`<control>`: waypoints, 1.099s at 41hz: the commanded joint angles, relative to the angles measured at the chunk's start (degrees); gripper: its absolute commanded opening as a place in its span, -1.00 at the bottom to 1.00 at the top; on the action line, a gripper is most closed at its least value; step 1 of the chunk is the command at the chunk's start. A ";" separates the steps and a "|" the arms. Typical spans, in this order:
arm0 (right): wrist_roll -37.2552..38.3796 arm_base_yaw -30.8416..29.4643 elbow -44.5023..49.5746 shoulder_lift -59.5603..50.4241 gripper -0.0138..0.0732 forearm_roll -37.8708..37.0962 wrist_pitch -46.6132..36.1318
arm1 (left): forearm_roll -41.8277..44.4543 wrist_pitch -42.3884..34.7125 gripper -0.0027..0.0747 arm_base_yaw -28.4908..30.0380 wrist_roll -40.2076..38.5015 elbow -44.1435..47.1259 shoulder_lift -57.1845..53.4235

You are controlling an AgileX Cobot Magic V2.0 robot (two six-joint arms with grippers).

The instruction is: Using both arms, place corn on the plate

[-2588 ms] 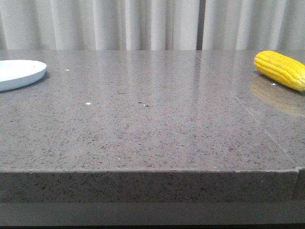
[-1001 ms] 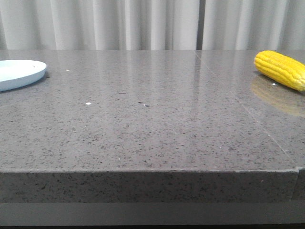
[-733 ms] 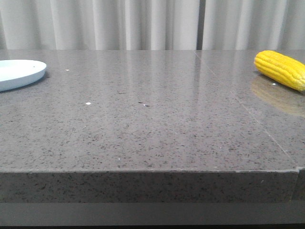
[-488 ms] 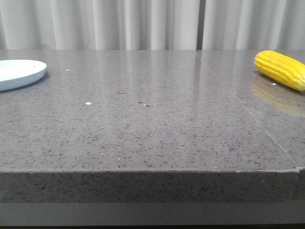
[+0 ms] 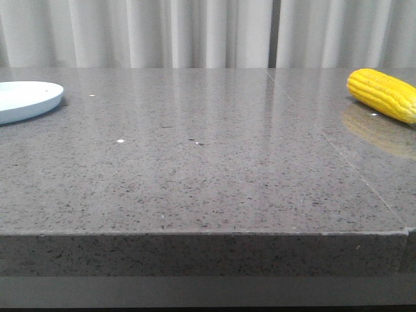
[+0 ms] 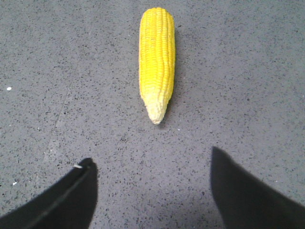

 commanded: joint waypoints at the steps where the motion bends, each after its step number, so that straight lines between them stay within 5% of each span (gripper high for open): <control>1: -0.41 -0.15 -2.00 0.14 0.68 0.24 -4.41 | -0.55 -1.09 0.44 0.03 -0.58 -2.84 3.45; 11: -0.41 -0.15 -2.00 0.14 0.68 0.24 -4.63 | 0.00 7.29 0.44 0.03 -0.48 -8.62 14.43; 38: -0.41 -0.15 -2.00 0.14 0.68 0.24 -4.63 | 0.00 11.20 0.39 0.13 2.82 -19.64 40.22; 45: -0.41 -0.15 -2.00 0.14 0.68 0.24 -4.63 | -2.69 11.33 0.39 5.08 3.07 -26.68 46.62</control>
